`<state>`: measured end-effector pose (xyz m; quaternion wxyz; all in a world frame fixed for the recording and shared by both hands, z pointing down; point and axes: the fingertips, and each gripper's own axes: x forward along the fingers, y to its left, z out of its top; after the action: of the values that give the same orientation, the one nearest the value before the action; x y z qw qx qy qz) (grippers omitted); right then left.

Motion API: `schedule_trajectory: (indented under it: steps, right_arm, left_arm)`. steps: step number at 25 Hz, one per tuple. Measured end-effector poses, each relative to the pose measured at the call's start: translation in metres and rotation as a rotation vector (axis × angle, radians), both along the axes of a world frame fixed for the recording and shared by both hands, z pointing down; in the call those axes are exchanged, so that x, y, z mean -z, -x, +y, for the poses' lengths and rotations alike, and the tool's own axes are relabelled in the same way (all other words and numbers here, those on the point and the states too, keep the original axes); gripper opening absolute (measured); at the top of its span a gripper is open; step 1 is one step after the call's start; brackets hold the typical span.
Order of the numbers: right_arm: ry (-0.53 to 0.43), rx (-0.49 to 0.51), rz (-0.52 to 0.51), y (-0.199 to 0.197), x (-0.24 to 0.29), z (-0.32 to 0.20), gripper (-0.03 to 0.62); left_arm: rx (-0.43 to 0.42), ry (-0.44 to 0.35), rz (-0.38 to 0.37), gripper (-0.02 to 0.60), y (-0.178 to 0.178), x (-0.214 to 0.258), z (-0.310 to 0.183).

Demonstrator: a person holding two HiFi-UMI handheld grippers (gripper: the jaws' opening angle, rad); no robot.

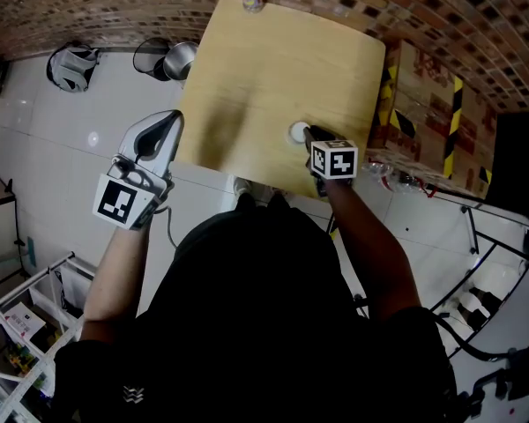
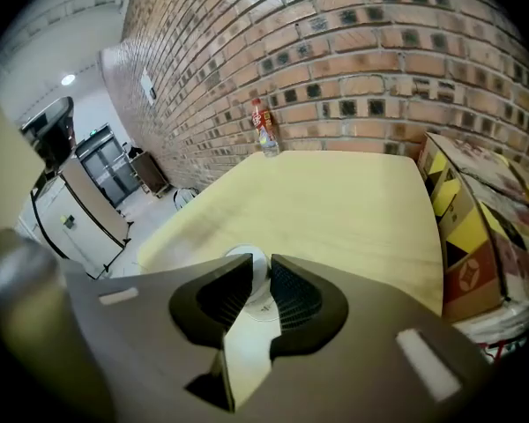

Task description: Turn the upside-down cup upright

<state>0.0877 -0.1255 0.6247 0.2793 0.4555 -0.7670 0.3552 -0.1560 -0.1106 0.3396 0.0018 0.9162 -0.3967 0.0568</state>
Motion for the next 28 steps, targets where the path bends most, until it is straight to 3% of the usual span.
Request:
schedule_trajectory:
  steps: [10,19,28]
  right_arm:
    - [-0.116,0.066,0.148,0.002,0.02,-0.006,0.021]
    - [-0.231,0.273,0.485,0.008,0.023,0.008,0.021]
    - [-0.244,0.31,0.37,0.049,0.022,0.015,0.03]
  left_arm:
    - [0.03,0.001,0.019,0.0,0.007,0.001,0.002]
    - [0.017,-0.006,0.028,0.0,0.003,0.001,0.005]
    - [0.03,0.008,0.008,0.0,0.01,-0.001,0.011]
